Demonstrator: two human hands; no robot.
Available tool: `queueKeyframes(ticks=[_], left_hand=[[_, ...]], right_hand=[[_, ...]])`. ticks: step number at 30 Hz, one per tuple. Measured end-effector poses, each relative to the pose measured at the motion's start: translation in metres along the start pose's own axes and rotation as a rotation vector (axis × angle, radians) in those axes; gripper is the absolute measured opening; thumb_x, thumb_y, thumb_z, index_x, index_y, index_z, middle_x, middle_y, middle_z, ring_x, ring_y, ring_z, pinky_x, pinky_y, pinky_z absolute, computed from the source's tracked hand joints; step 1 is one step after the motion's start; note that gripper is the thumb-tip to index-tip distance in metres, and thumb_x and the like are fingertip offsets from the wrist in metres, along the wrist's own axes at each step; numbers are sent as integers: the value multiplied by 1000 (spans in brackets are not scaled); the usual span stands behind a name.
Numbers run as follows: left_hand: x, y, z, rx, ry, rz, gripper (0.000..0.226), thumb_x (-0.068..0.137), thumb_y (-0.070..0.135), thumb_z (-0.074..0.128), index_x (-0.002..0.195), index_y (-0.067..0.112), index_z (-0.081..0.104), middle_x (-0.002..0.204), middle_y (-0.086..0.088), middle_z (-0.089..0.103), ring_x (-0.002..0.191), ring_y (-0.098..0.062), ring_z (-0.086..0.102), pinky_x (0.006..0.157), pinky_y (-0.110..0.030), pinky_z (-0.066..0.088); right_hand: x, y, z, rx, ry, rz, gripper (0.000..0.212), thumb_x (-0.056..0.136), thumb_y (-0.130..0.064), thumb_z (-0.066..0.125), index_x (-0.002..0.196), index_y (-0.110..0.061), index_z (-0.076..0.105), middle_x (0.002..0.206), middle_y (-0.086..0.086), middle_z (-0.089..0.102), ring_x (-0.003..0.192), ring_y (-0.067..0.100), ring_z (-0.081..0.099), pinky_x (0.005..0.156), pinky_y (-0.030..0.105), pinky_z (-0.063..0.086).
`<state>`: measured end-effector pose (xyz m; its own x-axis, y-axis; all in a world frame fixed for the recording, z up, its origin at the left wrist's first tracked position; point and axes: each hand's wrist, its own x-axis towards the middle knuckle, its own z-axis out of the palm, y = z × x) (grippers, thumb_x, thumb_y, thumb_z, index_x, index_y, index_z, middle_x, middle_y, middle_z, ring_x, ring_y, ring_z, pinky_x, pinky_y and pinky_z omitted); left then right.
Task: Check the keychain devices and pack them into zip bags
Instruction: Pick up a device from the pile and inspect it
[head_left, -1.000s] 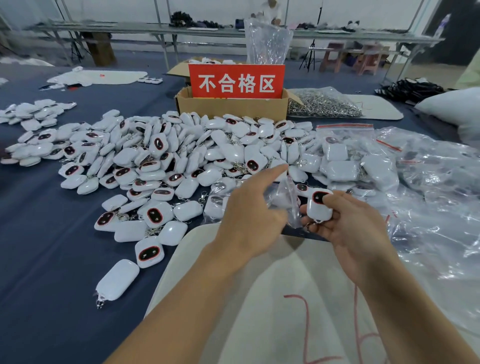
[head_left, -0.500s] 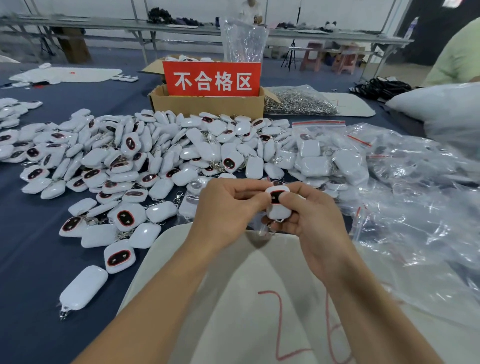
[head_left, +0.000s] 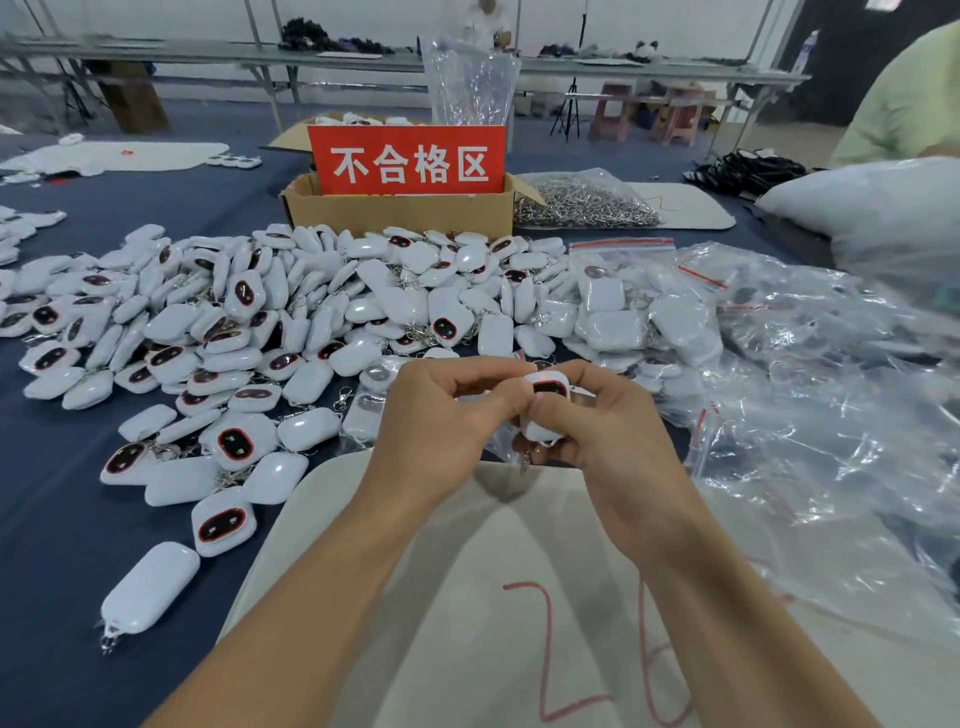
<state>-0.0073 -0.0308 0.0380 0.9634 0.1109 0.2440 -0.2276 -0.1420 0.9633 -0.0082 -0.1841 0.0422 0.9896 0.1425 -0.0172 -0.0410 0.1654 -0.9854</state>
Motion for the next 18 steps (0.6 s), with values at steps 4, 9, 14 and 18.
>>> queueKeyframes(ticks=[4,9,14,18], left_hand=[[2,0,0,-29,45,-28,17,77,28,76,92,31,84,86,6,81,84,-16,77,86,-42,61],[1,2,0,-28,19,1,16,75,32,78,89,35,83,85,8,80,81,-11,75,80,-30,60],[1,2,0,-83,104,-28,13,78,24,85,87,34,84,81,5,80,77,-12,76,73,-27,59],[0,1,0,-123,160,-71,17,79,20,87,81,36,83,79,3,80,71,-11,75,69,-25,57]], right_hand=[[-1,-2,-2,15,-83,0,33,87,17,60,104,-8,74,85,15,74,71,25,68,73,33,60],[0,-2,-1,38,-16,15,34,82,22,61,96,-6,75,79,17,75,64,26,71,62,28,59],[-3,-1,3,-186,112,-112,28,83,-2,71,97,-26,72,80,6,78,68,29,73,66,41,62],[-4,4,9,-446,211,-290,39,71,-18,79,97,-38,58,90,-14,75,67,17,71,63,34,61]])
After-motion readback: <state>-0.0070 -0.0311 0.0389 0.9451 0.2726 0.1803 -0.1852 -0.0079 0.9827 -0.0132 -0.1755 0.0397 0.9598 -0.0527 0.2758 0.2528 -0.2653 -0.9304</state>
